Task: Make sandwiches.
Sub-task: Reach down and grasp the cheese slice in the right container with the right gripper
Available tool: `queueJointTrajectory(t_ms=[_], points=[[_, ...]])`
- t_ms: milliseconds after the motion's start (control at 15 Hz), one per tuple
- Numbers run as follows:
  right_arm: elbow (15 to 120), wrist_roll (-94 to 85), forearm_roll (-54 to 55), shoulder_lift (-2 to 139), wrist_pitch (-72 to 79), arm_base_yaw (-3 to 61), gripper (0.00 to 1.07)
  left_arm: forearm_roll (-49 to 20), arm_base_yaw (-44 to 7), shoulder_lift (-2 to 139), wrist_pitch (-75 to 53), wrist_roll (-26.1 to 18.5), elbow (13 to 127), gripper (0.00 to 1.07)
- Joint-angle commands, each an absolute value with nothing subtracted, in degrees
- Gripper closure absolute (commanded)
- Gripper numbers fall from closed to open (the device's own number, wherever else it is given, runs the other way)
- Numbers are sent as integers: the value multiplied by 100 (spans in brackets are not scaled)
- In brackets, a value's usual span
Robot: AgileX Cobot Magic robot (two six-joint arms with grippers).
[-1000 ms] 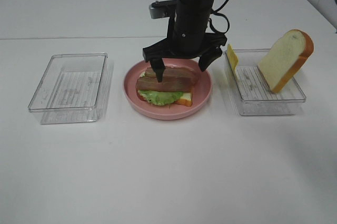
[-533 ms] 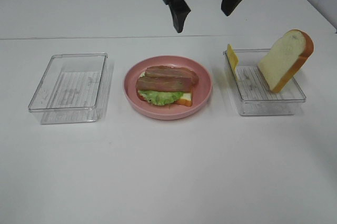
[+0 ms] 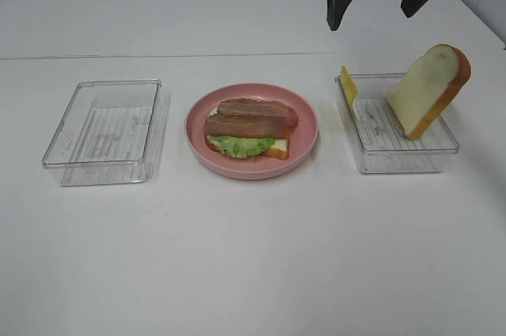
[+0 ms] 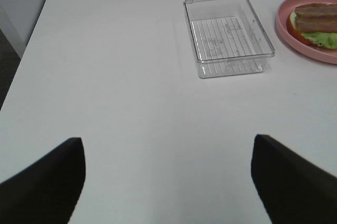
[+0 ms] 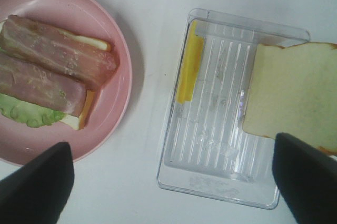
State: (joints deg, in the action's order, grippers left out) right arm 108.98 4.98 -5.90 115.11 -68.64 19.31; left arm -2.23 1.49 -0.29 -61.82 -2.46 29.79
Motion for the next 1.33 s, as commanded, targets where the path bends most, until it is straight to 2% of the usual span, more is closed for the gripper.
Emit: queueJointTrajectory(t_ms=[67,800,1333], points=[[10668,453,-550,11528,-6623,1908,9,-246,149,-103,-6154,-235,2974,28],[10663,281,-332,12674,-6091,1908,9,-246,149,-103,-6154,-235,2974,28],[11207,183,-80,13132,-5987,1444,11,-246,149,-103,-6154,-235,2974,28]])
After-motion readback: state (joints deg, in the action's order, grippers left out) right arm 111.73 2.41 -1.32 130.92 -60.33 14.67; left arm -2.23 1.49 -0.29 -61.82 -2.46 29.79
